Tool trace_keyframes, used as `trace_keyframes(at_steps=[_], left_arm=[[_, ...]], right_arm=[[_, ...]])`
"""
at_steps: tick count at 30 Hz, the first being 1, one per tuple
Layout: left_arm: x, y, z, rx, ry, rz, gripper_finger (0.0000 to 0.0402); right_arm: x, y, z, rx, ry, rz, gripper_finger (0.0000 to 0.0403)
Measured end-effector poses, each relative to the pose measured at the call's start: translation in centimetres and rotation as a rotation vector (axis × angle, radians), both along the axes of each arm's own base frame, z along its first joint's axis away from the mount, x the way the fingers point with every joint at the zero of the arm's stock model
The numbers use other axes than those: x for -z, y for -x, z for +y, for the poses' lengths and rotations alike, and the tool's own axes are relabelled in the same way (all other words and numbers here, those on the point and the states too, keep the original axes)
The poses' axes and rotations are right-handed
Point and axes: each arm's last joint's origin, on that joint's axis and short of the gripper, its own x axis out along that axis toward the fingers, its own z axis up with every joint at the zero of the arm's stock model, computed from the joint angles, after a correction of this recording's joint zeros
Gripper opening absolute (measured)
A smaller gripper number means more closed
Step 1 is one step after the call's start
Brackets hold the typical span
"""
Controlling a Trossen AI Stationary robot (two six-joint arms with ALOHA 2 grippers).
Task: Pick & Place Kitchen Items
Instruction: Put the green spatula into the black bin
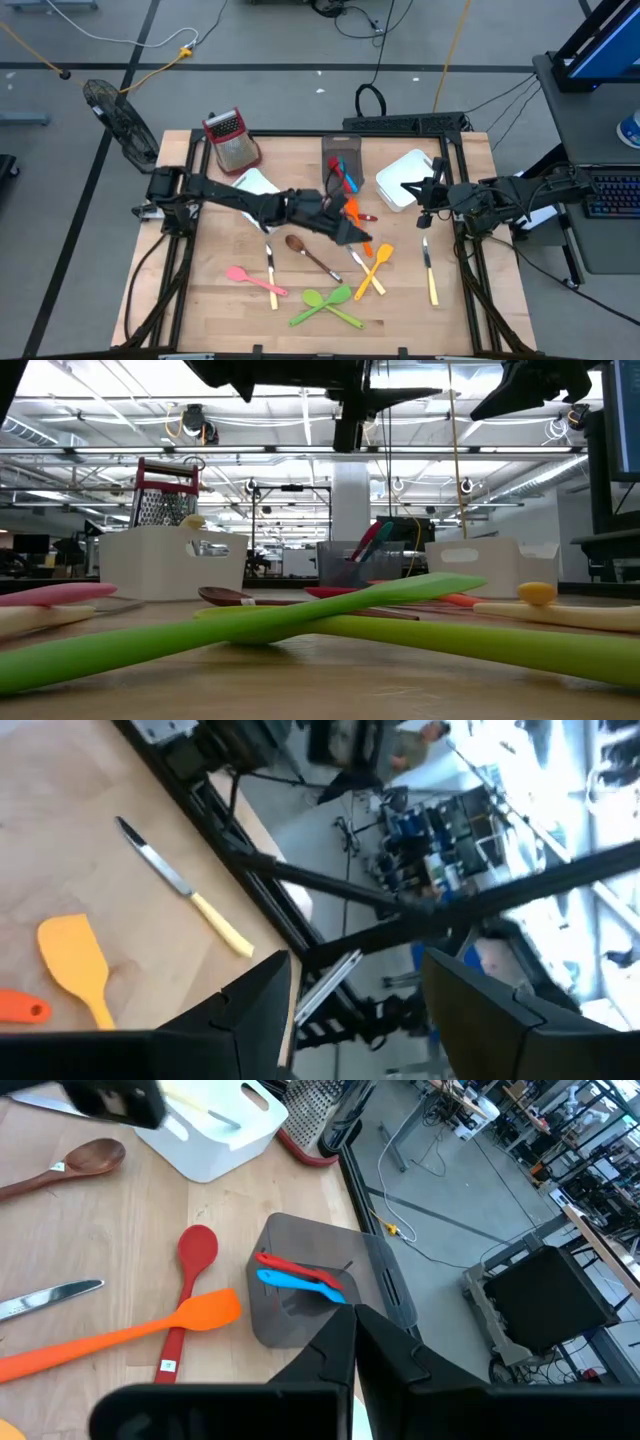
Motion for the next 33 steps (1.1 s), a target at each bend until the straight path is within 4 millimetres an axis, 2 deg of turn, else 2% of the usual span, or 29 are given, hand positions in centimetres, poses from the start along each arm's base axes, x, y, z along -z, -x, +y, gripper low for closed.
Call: trace_keyframes(at_steps=[4, 8, 13, 28, 33], left_arm=[[0.0, 0.2, -1.8, 0.032, -0.07, -0.024, 0.0228], [0.0, 0.5, -3.4, 0.073, -0.13, -0.035, 0.0228], [0.8, 1.0, -5.1, 0.118, -0.183, 0.031, 0.0228], [4.6, 3.7, -8.3, 0.16, -0.222, 0.481, 0.0228], [5.1, 4.4, -9.2, 0.16, -0.235, 0.545, 0.0228]], right_arm=[[0.0, 0.0, 0.0, -0.001, 0.001, 0.001, 0.0004], [-0.1, 0.0, 0.0, -0.049, 0.1, 0.049, 0.0004], [-0.1, 0.0, 0.0, -0.072, 0.149, 0.075, 0.0004], [-0.7, -0.3, 0.1, -0.064, 0.133, -0.002, 0.0004], [-0.9, -0.5, 0.1, -0.063, 0.128, -0.028, 0.0004]])
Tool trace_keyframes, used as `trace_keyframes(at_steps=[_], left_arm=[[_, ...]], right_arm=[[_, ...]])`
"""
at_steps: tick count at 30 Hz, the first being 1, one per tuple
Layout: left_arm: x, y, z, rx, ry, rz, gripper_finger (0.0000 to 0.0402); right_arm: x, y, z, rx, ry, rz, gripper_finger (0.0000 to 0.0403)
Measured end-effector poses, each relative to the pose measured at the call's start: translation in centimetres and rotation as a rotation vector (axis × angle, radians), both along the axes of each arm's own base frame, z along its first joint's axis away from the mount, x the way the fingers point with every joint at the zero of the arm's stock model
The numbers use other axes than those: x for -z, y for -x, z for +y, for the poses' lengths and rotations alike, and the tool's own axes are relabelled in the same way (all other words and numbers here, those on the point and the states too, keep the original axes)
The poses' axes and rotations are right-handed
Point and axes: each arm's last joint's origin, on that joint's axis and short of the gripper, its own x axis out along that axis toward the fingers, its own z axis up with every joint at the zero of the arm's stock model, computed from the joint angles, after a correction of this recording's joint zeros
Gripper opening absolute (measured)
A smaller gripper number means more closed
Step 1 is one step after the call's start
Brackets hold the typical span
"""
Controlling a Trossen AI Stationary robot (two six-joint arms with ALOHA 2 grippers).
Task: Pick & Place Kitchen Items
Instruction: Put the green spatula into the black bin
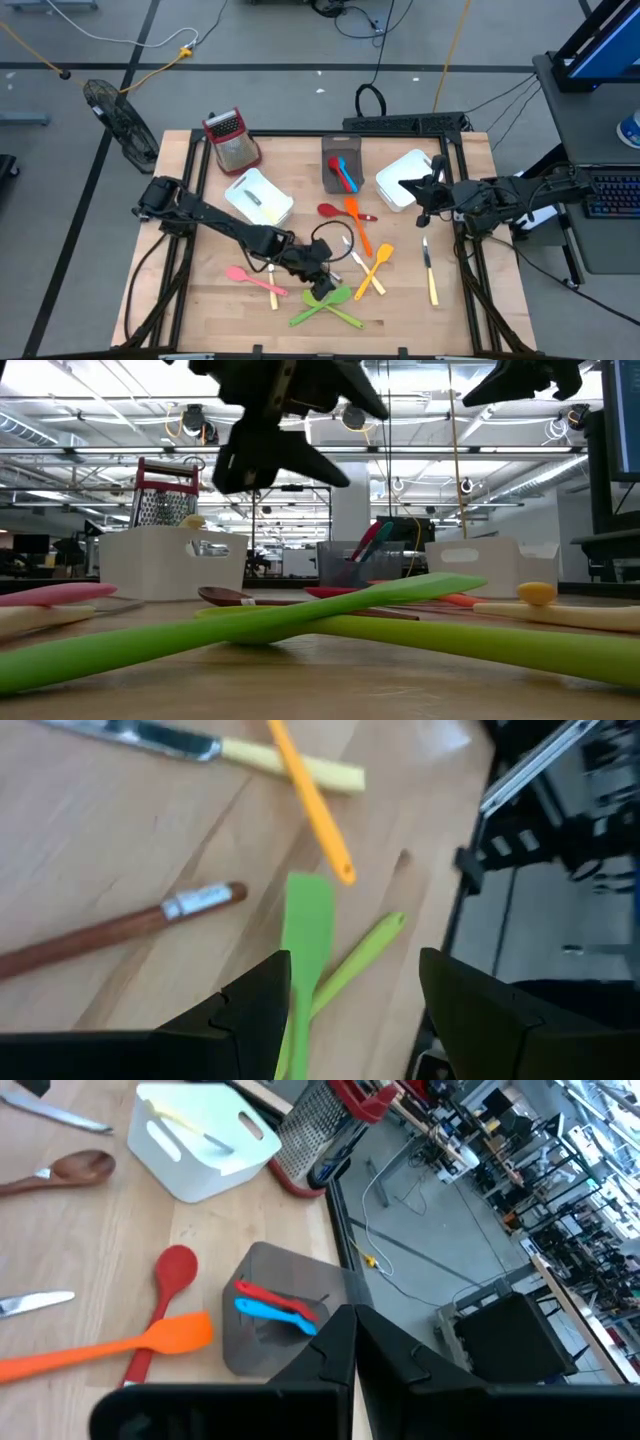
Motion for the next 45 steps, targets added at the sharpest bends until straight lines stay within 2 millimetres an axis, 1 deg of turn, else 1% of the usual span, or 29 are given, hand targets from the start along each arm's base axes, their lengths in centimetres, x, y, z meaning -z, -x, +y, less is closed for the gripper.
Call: trace_keyframes(at_steps=[8, 21, 32, 37, 42, 45], left_arm=[[0.4, 1.0, -1.6, 0.041, -0.095, 0.027, 0.0228], [0.7, 2.0, -3.2, 0.041, -0.099, 0.062, 0.0228], [1.2, 3.0, -3.8, 0.02, -0.105, 0.156, 0.0228], [1.2, 3.1, -3.8, 0.007, -0.095, 0.167, 0.0228], [1.3, 3.1, -3.8, 0.005, -0.094, 0.168, 0.0228], [1.3, 3.1, -3.8, 0.002, -0.091, 0.169, 0.0228]], right_arm=[[0.0, 0.0, 0.0, 0.0, 0.0, 0.0, 0.0004], [0.0, 0.0, 0.0, 0.0, 0.0, 0.0, 0.0004], [0.0, 0.0, 0.0, -0.003, 0.007, 0.002, 0.0004], [-0.1, 0.0, 0.0, -0.002, 0.002, -0.006, 0.0004], [-0.3, -0.1, 0.0, -0.026, 0.062, 0.003, 0.0004], [-0.7, -0.3, 0.1, -0.02, 0.034, -0.051, 0.0004]])
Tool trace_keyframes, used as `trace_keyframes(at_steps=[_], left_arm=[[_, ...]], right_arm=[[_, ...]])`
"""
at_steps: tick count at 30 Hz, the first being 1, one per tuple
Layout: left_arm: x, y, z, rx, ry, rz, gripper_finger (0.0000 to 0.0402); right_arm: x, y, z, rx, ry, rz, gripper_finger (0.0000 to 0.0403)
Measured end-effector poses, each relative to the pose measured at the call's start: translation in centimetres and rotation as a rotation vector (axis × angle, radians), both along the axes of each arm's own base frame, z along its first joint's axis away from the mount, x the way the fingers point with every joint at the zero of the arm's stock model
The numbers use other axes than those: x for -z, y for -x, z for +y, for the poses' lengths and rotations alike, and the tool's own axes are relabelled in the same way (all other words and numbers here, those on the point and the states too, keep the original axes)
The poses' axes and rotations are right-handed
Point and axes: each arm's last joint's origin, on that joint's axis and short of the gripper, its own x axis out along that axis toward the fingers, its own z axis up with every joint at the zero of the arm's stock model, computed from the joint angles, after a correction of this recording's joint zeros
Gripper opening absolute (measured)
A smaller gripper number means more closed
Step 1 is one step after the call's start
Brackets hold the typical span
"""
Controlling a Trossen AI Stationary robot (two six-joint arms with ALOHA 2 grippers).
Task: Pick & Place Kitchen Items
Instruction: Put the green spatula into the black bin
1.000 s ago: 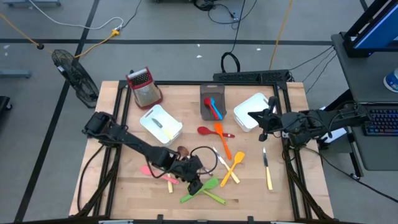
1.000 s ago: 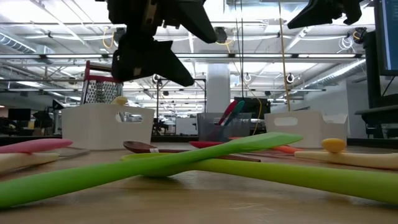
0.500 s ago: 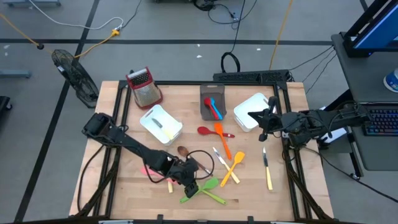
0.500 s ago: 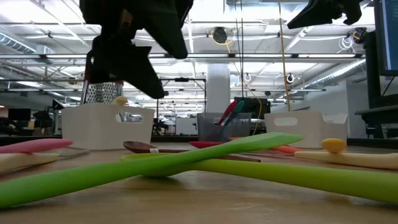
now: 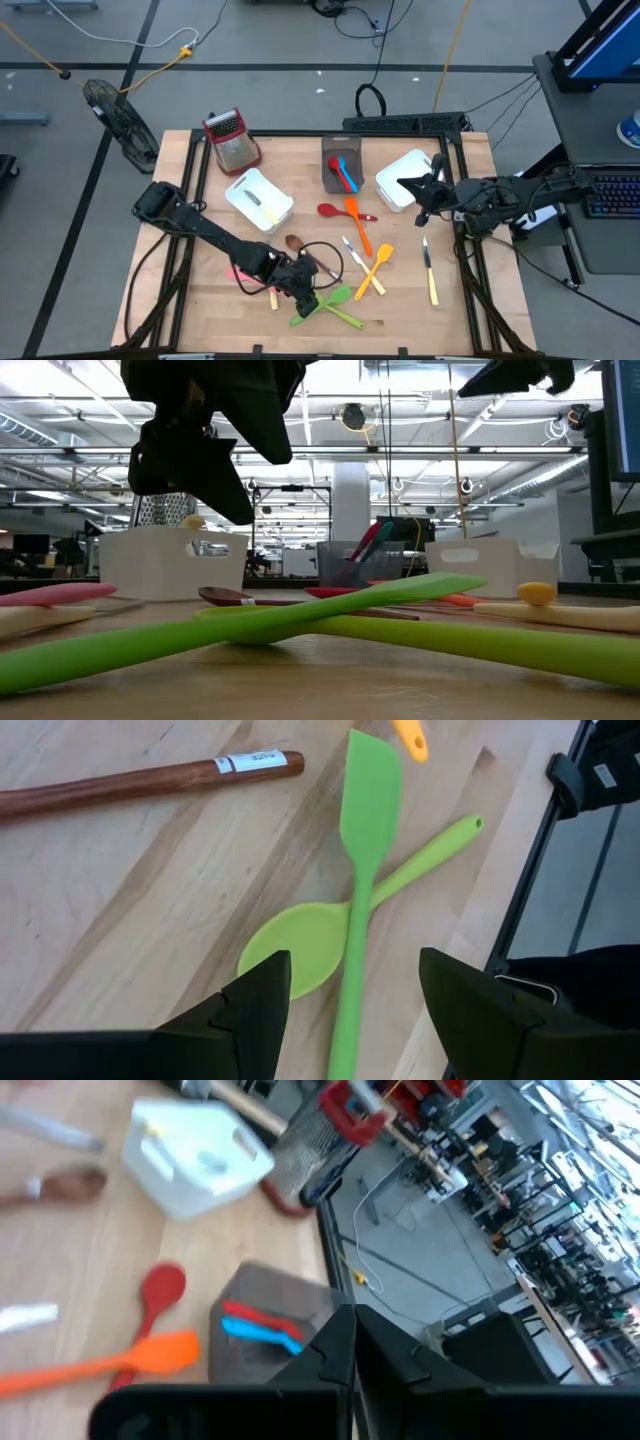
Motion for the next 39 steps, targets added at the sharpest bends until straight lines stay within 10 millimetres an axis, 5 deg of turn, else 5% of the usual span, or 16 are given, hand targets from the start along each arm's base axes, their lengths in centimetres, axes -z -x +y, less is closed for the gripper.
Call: trace_keyframes(at_steps=[10, 17, 30, 39], left_arm=[[0.0, 0.0, 0.0, -0.029, 0.004, 0.001, 0.0228], [0.0, 0.0, 0.0, -0.044, 0.004, -0.001, 0.0228], [0.0, 0.0, -0.1, -0.038, -0.006, -0.006, 0.0228], [0.0, 0.0, -0.2, -0.023, -0.014, -0.015, 0.0228]], right_arm=[[-1.9, -0.4, 0.1, 0.033, -0.205, -0.282, 0.0004], [-1.9, -0.4, 0.1, -0.02, 0.058, -0.158, 0.0004], [-2.2, -0.5, 0.1, -0.027, 0.107, -0.164, 0.0004], [-2.5, -0.6, 0.2, 0.05, -0.358, -0.409, 0.0004]])
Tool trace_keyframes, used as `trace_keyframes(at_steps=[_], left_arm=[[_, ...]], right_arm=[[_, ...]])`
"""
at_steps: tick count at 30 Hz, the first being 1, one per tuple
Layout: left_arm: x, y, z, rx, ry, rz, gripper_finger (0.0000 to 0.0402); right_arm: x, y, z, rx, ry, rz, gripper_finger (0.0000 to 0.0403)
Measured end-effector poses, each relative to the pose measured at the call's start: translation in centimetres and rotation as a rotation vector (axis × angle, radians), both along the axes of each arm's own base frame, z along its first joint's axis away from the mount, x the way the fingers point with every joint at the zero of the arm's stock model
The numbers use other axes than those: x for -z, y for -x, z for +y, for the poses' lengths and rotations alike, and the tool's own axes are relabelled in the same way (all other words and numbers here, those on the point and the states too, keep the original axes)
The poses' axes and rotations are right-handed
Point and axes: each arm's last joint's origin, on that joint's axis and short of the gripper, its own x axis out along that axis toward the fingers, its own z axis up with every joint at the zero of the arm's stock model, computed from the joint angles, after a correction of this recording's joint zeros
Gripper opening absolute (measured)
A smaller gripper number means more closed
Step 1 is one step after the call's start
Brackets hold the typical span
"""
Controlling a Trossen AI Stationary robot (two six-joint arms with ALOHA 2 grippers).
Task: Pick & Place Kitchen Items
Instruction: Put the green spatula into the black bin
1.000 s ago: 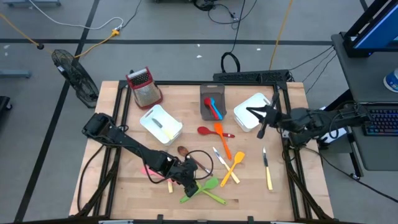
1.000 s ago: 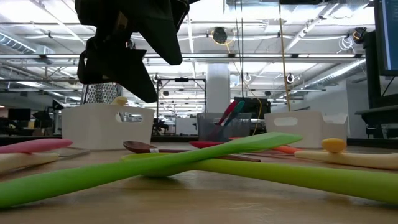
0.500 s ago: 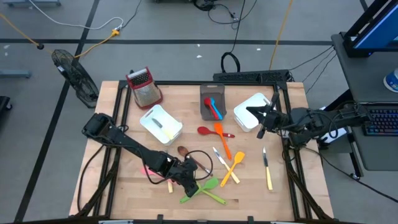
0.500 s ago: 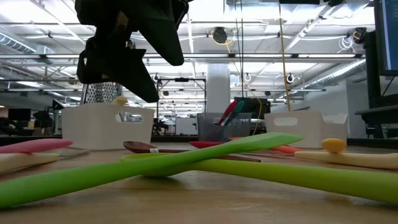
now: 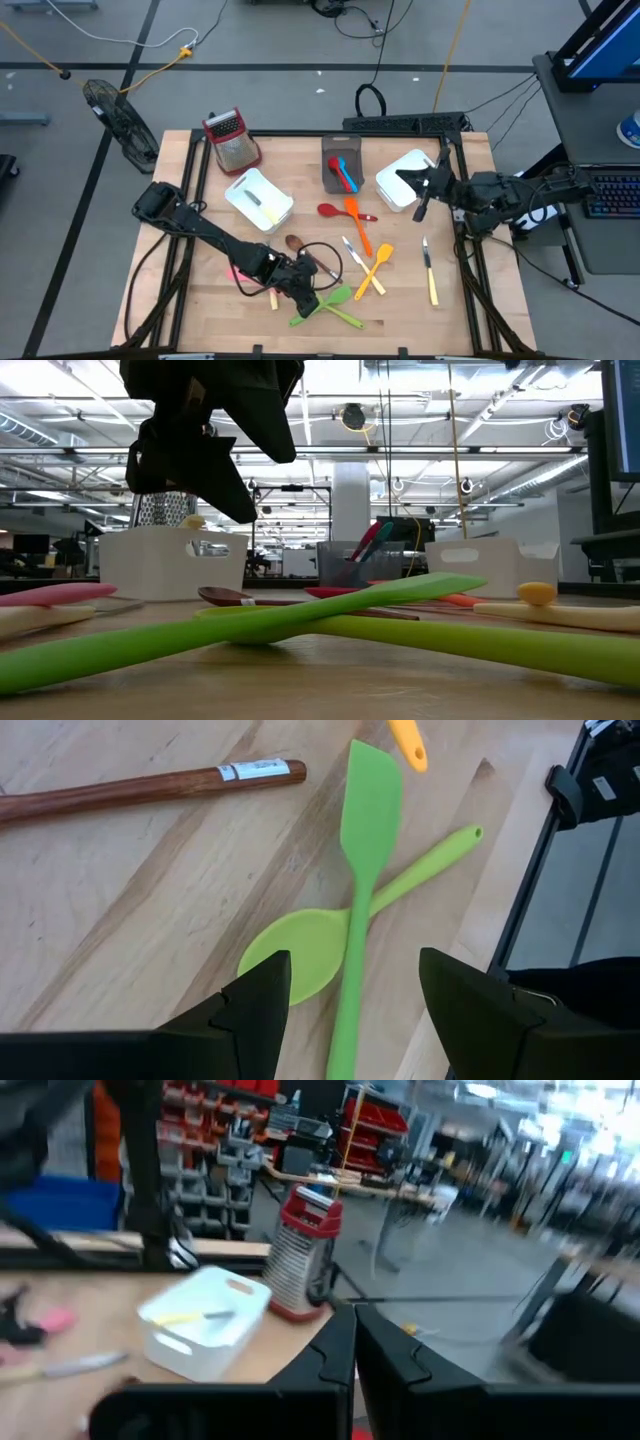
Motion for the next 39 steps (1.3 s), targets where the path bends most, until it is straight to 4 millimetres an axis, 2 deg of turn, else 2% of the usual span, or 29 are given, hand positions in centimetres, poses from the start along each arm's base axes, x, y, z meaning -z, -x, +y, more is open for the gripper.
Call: trace_keyframes(at_steps=[7, 12, 18, 26, 29, 34, 39], left_arm=[[-0.1, -0.1, 0.0, -0.004, -0.008, -0.015, 0.0228], [-0.6, -0.4, -0.8, -0.018, 0.009, -0.109, 0.0228], [-1.0, -0.8, -0.8, -0.054, -0.003, -0.17, 0.0228], [-1.5, -1.1, -0.8, -0.104, -0.027, -0.221, 0.0227], [-2.0, -1.9, -1.0, -0.099, -0.038, -0.233, 0.0227], [-1.2, -4.6, -2.0, -0.033, -0.09, -0.143, 0.0227], [-0.2, -6.0, -2.4, 0.01, -0.133, 0.076, 0.0227]], right_arm=[[0.0, 0.0, 0.0, 0.002, -0.04, -0.022, 0.0004], [-0.4, 0.0, 0.0, -0.001, -0.051, -0.066, 0.0004], [-1.0, 0.0, 0.0, -0.001, -0.187, -0.18, 0.0004], [-0.9, -0.1, 0.0, 0.001, -0.204, -0.181, 0.0004], [-0.9, -0.1, 0.0, 0.001, -0.204, -0.18, 0.0004], [-0.7, -0.2, 0.0, 0.002, -0.201, -0.166, 0.0004], [-0.5, -0.3, 0.1, 0.004, -0.197, -0.151, 0.0004]])
